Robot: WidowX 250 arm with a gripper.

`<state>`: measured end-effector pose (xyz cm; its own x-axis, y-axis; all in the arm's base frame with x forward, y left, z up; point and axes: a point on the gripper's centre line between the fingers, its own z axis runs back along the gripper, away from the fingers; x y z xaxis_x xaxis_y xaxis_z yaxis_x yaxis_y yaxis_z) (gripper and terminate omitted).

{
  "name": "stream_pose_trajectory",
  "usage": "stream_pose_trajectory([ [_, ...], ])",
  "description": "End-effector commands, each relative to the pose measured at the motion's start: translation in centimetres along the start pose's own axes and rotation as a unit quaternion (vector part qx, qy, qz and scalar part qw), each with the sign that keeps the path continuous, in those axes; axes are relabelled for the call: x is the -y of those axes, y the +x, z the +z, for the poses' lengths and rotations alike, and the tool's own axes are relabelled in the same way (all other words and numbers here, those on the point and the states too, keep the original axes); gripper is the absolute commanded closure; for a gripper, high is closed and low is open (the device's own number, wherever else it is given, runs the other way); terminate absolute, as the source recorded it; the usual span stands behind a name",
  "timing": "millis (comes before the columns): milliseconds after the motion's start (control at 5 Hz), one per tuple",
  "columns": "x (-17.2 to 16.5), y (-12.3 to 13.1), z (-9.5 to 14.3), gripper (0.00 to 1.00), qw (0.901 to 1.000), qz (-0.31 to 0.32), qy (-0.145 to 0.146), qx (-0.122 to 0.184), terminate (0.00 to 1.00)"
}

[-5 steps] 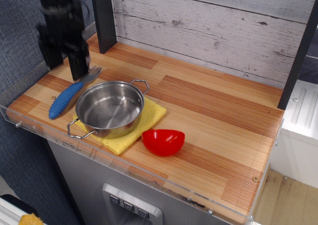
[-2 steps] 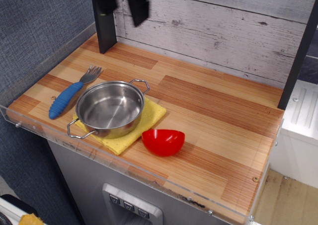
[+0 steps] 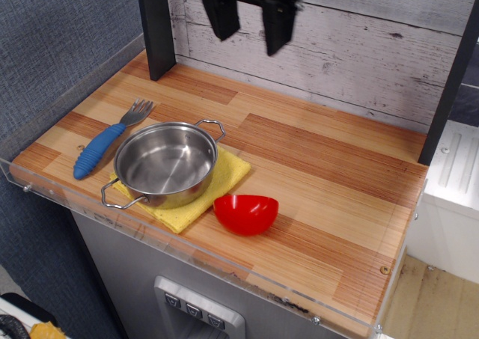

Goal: Move the blue spoon from right side of the table to left side of the table which is left side of yellow cloth.

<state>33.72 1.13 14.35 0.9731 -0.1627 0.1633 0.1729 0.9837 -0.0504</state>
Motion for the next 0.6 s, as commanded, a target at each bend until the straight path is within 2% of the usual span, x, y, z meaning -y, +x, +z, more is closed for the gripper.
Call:
stream_pose_trajectory([
  [0,1.75,-1.25,1.61,0.00,0.9981,0.003,0.060,-0.013,0.00],
  [200,1.75,-1.25,1.61,0.00,0.9981,0.003,0.060,-0.013,0.00],
  [400,1.75,-1.25,1.61,0.00,0.9981,0.003,0.060,-0.013,1.00],
])
